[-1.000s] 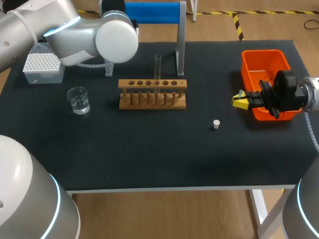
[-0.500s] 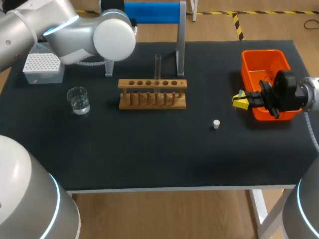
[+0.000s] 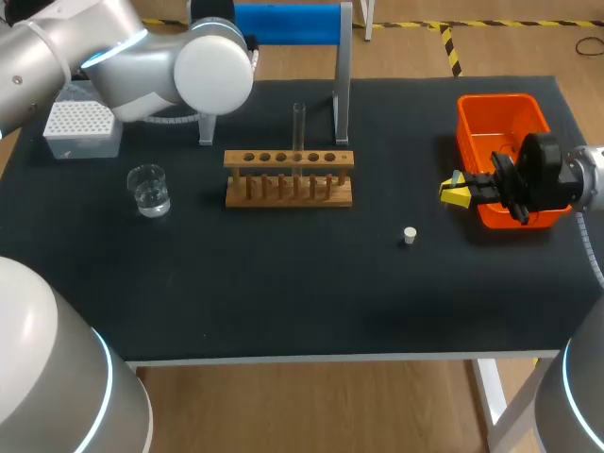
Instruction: Invert the test tube, pick up the pipette, mount the tip to pipette, aspirate from beaker and dispense into the tube, eject the tip, return the pipette, and cap with the stopper.
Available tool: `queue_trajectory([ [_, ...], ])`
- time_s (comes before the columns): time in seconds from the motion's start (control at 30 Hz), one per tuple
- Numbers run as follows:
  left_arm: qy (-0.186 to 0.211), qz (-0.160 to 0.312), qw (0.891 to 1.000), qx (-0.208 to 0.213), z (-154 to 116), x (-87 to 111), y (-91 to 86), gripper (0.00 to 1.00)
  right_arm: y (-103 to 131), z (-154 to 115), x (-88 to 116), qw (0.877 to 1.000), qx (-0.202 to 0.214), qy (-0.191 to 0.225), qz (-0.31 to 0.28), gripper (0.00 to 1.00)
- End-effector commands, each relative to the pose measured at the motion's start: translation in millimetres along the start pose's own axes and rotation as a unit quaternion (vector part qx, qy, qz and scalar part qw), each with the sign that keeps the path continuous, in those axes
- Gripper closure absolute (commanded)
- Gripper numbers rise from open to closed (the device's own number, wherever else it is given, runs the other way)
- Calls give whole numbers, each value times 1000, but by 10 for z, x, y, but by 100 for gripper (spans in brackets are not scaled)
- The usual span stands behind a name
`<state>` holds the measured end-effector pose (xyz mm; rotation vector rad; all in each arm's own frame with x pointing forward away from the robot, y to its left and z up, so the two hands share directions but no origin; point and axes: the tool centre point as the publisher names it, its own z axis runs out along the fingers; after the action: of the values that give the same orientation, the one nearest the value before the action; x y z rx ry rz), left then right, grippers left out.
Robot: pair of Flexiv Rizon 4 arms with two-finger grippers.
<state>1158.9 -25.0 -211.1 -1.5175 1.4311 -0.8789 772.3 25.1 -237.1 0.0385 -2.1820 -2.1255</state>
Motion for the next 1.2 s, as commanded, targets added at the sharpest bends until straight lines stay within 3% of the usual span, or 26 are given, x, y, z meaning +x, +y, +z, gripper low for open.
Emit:
queue_trajectory([
  [0.03,2,0,1000,-3,41,-1,-8,57,3,-8,7,1000,1,0,0,100],
  [0.4,2,-2,1000,-3,59,-5,-4,58,3,-8,7,1000,1,0,0,100],
  [0.5,3,-1,1000,-4,66,-2,4,67,3,-8,7,1000,1,0,0,100],
  [0.57,3,-2,1000,-4,69,0,9,85,3,-8,7,1000,1,0,0,100],
  [0.6,3,-2,1000,-4,70,1,11,90,3,-8,7,1000,1,0,0,100],
  [0.7,3,-2,1000,-5,73,1,17,93,3,-8,7,1000,1,0,0,100],
  [0.97,3,-3,1000,-6,85,2,26,84,3,-8,7,1000,1,0,0,100],
  [1.0,3,-3,1000,-6,87,2,27,96,3,-8,7,1000,1,0,0,100],
  [1.03,3,-3,1000,-6,89,2,27,100,3,-8,7,1000,1,0,0,100],
  [1.2,3,-4,1000,-2,45,5,-24,100,3,-8,7,1000,1,0,0,100],
])
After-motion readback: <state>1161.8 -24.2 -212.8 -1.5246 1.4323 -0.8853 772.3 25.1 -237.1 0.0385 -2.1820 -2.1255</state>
